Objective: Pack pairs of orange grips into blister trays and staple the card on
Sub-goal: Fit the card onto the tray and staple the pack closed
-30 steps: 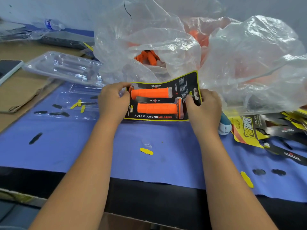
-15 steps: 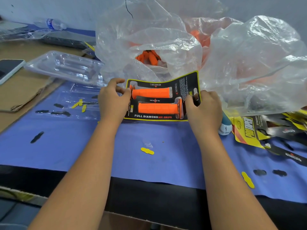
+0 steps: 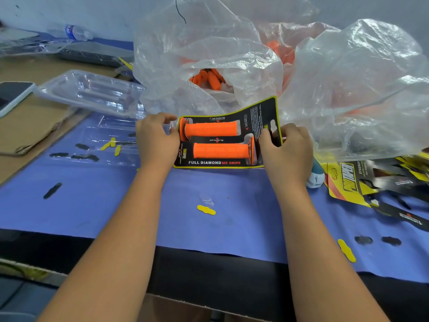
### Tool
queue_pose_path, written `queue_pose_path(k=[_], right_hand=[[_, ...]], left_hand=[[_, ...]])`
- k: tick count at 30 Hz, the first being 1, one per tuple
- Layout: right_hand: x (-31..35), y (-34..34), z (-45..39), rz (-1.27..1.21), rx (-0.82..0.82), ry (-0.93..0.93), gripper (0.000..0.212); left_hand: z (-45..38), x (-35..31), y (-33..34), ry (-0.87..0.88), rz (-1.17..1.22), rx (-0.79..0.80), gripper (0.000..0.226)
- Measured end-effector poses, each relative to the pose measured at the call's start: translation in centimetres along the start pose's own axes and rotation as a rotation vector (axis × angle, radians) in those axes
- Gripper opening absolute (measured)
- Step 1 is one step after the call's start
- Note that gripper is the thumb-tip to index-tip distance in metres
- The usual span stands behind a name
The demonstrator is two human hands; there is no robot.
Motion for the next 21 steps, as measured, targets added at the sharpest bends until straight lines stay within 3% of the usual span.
queue_pose_path(k=[9, 13, 16, 18, 21], right_hand=[[0.0, 0.0, -0.3, 0.028, 0.041, 0.029, 0.031], [-0.2, 0.0, -0.7, -0.247, 0.109, 0.177, 0.016], [-0.6, 0.6, -0.6, -0.407, 0.180, 0.310, 0.018], [-1.1, 0.7, -0.7, -0.381, 0.194, 0.358, 0.022], [-1.6, 0.7, -0.9, -0.143, 0.198, 0.333, 0.027]], left_hand=[[0.0, -1.1, 0.2, 0.083, -0.002, 0.035, 0.029], [0.0, -1.3, 0.0, 0.132, -0.099, 0.019, 0.028], [-0.1, -0.7, 0.1, 0.072, -0.049, 0.041, 0.029], [-0.1, -0.1, 0.2, 0.000, 0.002, 0.059, 0.030], [-0.1, 0.3, 0.2, -0.022, 0.015, 0.072, 0.032]])
Point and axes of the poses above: each hand's wrist, its own z-axis away from the middle knuckle, its own y-axis out of the palm, x = y × z, the point moved 5 cm from there along -z, towards the middle knuckle, and after that the axes turned 8 degrees about y, right-handed, at the moved point
